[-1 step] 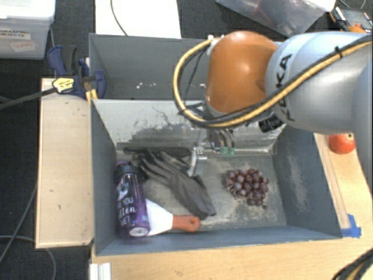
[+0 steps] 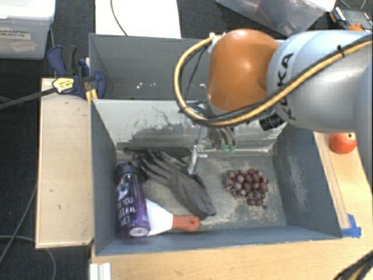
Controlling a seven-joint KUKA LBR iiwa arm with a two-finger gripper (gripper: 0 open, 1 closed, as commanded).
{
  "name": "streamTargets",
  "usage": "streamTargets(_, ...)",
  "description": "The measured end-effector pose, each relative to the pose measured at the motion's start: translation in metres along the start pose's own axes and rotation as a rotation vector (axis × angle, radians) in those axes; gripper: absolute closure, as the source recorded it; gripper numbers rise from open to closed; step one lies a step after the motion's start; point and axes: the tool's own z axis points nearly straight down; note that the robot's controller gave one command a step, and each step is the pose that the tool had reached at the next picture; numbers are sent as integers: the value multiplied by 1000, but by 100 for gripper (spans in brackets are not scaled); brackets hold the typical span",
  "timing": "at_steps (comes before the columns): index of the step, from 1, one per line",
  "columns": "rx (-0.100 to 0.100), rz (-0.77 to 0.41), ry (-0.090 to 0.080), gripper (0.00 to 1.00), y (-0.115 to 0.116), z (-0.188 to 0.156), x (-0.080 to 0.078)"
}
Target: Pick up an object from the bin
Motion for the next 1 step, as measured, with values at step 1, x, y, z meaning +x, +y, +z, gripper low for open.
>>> streamTargets(1,-3,113,-11,0,69,136,-6)
